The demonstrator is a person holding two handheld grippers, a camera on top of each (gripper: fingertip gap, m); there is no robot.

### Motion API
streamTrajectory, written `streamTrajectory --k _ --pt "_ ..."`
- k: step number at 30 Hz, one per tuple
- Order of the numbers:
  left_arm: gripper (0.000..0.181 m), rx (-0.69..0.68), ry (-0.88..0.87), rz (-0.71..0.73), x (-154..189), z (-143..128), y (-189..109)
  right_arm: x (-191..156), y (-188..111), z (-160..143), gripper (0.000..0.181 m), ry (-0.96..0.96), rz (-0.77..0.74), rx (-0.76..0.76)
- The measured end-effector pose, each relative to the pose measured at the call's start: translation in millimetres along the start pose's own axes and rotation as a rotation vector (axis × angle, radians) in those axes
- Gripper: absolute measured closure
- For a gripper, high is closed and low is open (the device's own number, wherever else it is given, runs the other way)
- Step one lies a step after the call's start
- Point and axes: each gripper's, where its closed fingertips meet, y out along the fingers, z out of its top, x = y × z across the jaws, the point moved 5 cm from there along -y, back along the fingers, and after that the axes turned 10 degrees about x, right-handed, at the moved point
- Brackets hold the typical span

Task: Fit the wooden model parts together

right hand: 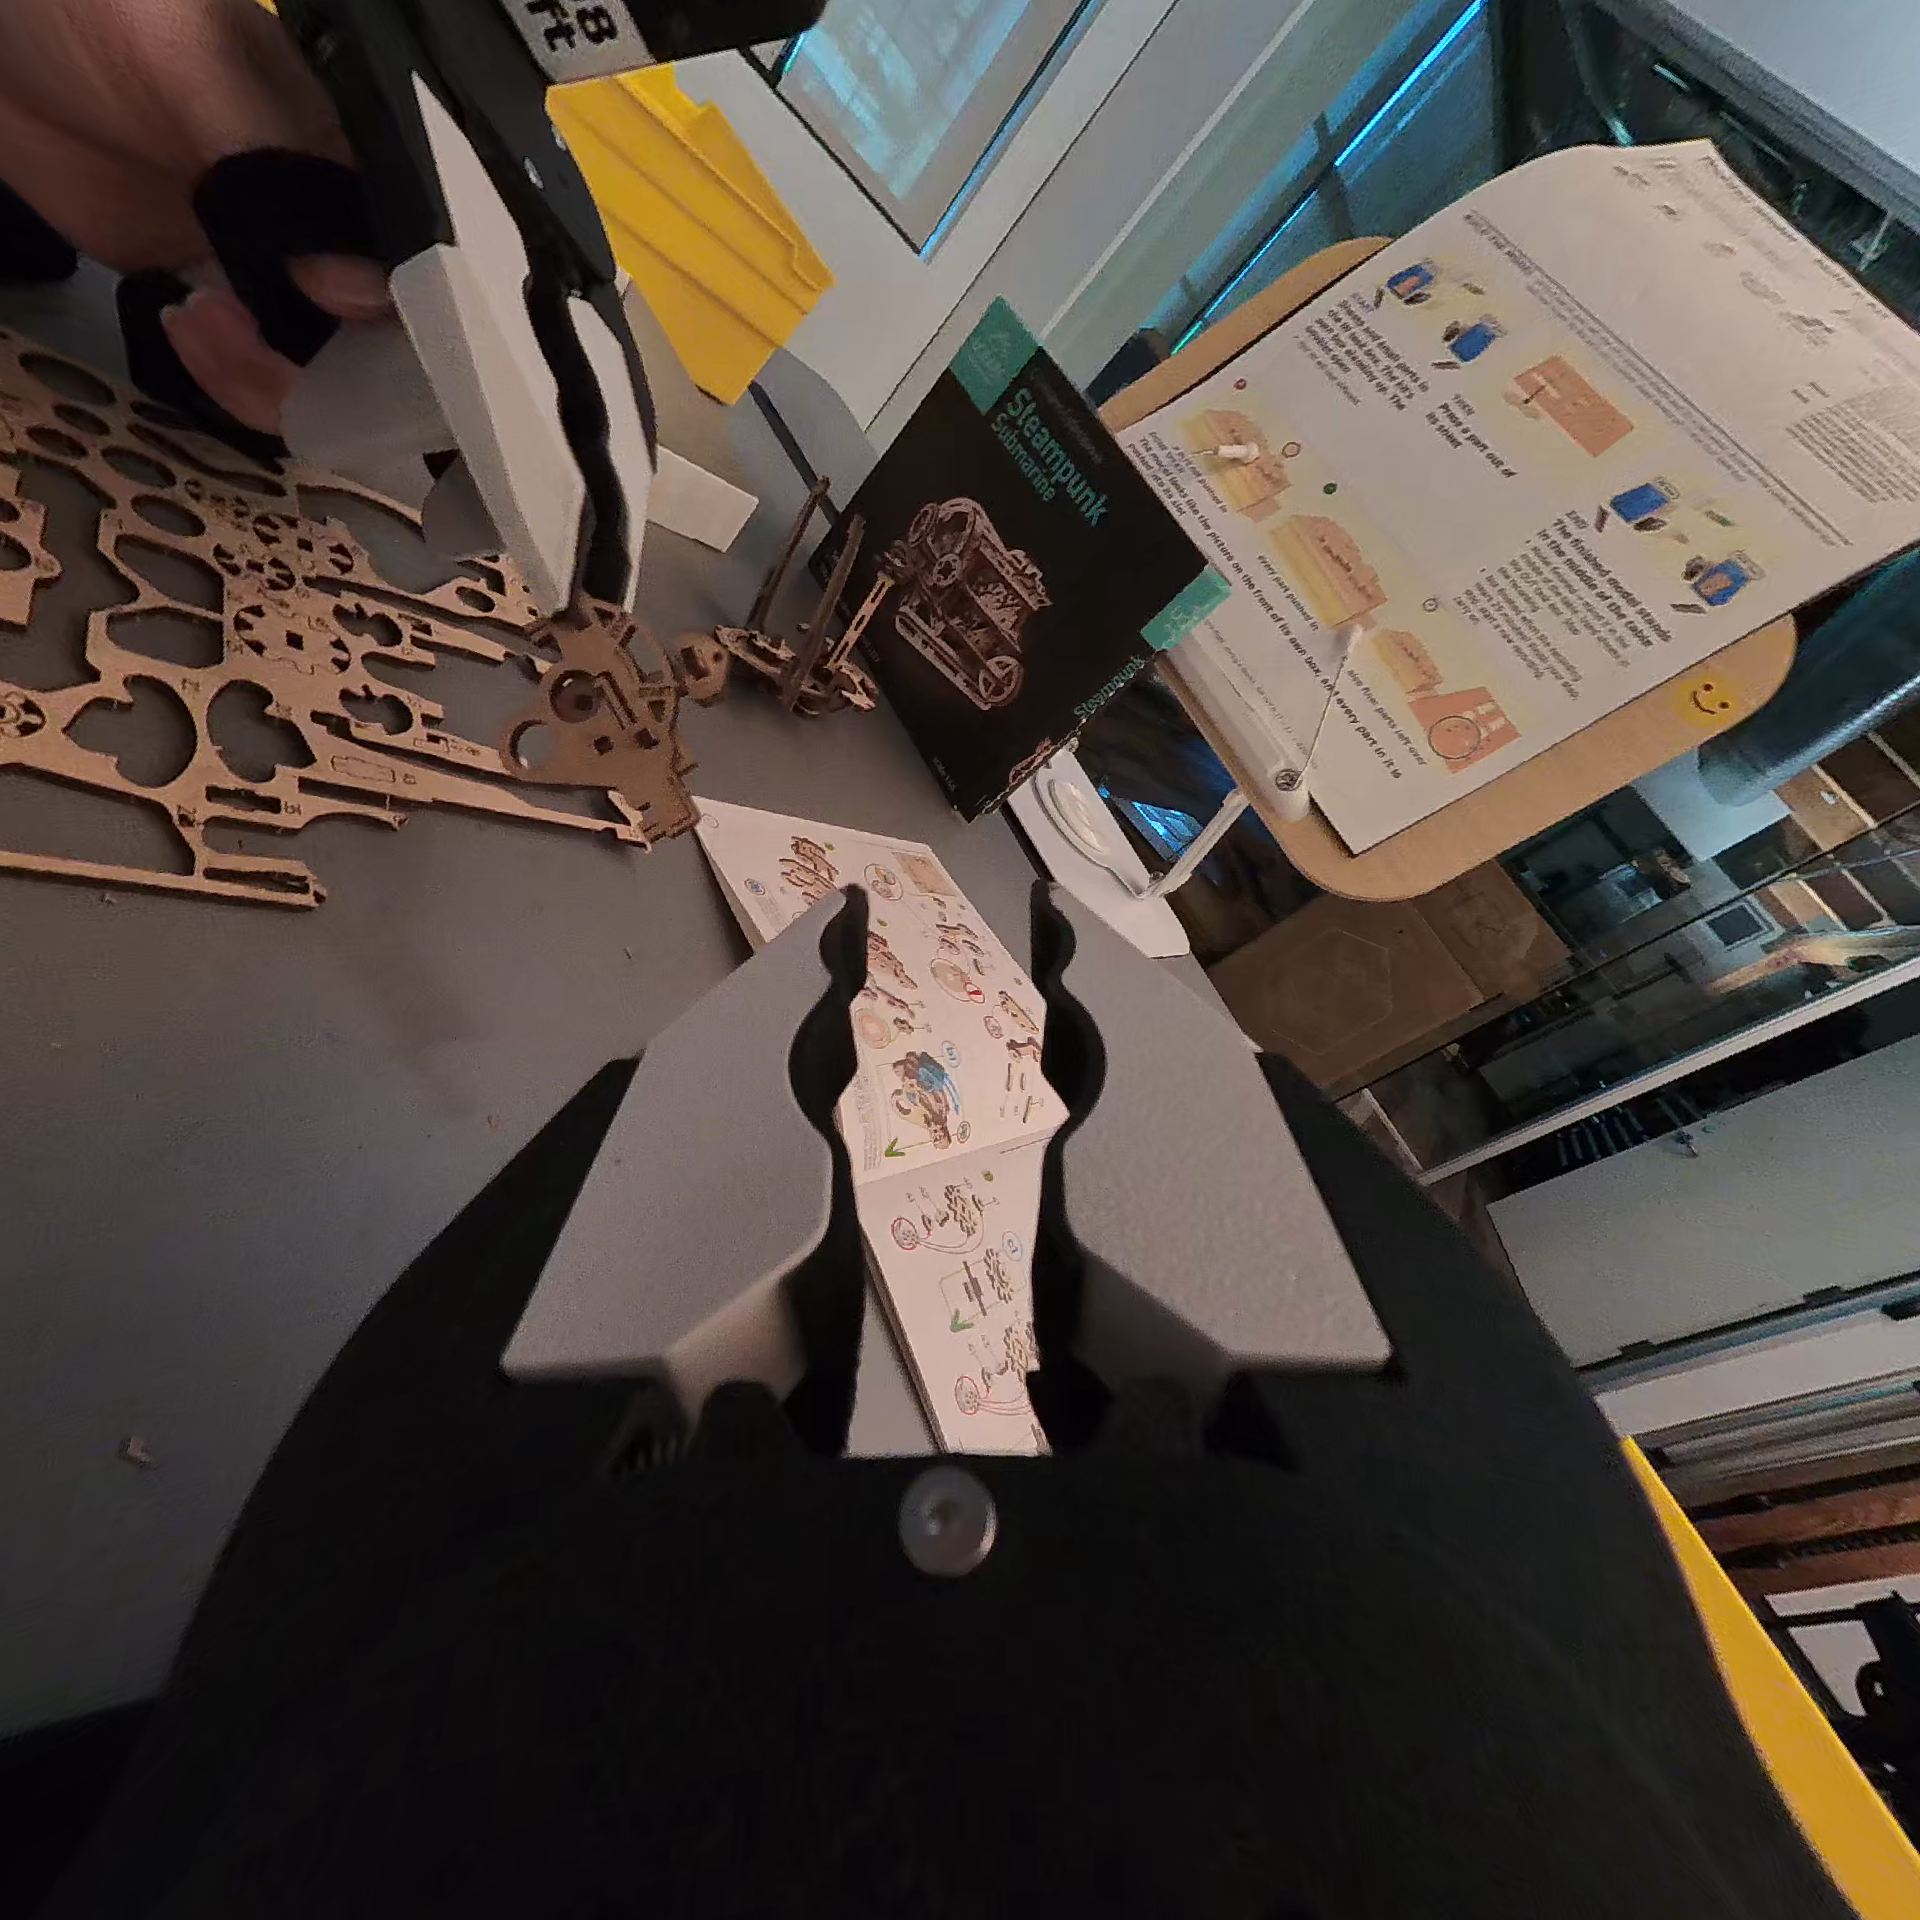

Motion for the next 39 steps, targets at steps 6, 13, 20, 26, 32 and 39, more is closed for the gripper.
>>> streamTrajectory --k 6,13,20,26,32,39 --pt "0.170 -0.004 0.001 0.001 0 -1 0 -3 1 -1 0.151 -0.012 0.016 -0.016" --pt "0.170 0.001 -0.007 0.011 -1 0 0 -6 3 -4 0.151 -0.016 0.030 -0.035" --pt "0.170 0.003 -0.013 0.018 -3 0 -1 -9 4 -5 0.151 -0.027 0.048 -0.052" --pt "0.170 0.005 -0.016 0.019 -3 0 -1 -10 4 -7 0.151 -0.030 0.055 -0.062" --pt "0.170 0.002 -0.019 0.018 -3 0 -1 -11 5 -9 0.151 -0.012 0.062 -0.071" --pt "0.170 0.012 -0.120 0.020 -7 -1 -2 -14 8 -15 0.149 0.057 0.098 -0.112"
